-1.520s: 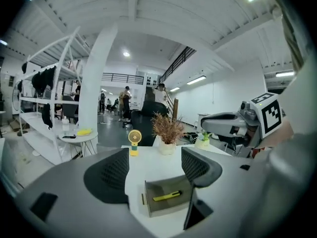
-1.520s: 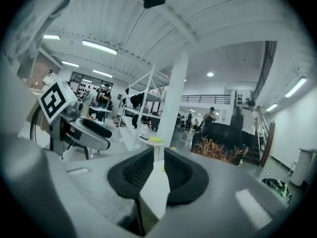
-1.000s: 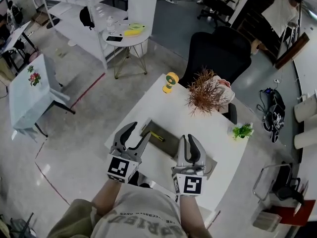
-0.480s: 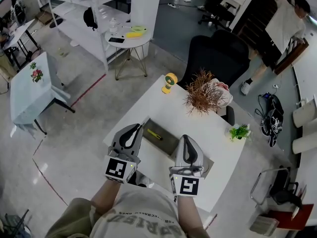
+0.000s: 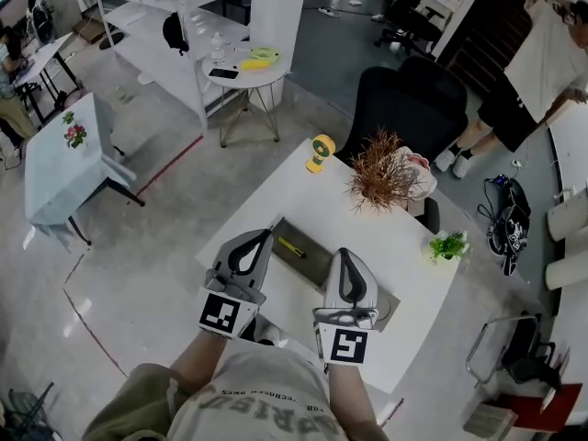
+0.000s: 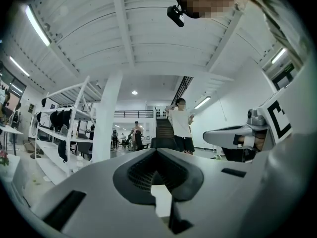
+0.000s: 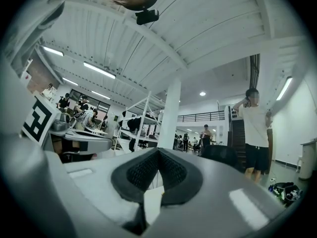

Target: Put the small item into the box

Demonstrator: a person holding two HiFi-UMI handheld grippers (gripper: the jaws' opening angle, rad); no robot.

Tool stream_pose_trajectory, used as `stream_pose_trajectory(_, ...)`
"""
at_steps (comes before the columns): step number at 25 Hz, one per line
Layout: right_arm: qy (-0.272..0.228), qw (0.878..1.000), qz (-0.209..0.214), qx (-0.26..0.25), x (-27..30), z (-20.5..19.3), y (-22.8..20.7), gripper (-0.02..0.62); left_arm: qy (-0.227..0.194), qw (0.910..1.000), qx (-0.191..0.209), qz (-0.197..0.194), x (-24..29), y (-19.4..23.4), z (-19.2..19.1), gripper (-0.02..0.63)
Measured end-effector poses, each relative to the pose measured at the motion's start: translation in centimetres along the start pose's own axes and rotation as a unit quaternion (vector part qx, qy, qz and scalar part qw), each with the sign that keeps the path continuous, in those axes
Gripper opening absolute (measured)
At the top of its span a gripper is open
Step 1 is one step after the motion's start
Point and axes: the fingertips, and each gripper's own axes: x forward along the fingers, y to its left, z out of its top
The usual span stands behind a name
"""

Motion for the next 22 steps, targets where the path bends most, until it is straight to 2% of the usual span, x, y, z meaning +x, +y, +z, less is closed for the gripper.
stream_pose_trajectory(8,-0.003,1.0,0.001,-0.012,0.1,0.0,0.2,0.0,-0.012,0.9999,0.002,-0.003,0.2,0.0,0.8,0.009)
stream_pose_trajectory(15,0.009,1.0,-0.016,-0.02,0.5,-0.6,-0.1,-0.002,-0.021,0.9998,0.001,-0.002,0.3,0.2,1.4,0.009)
stream_pose_trajectory(22,0.005,1.0,-0.01,-0.023,0.6,-0.5,0.2,-0.002,-0.018,0.9998,0.003,-0.004,0.4,-0.2,1.2,0.009)
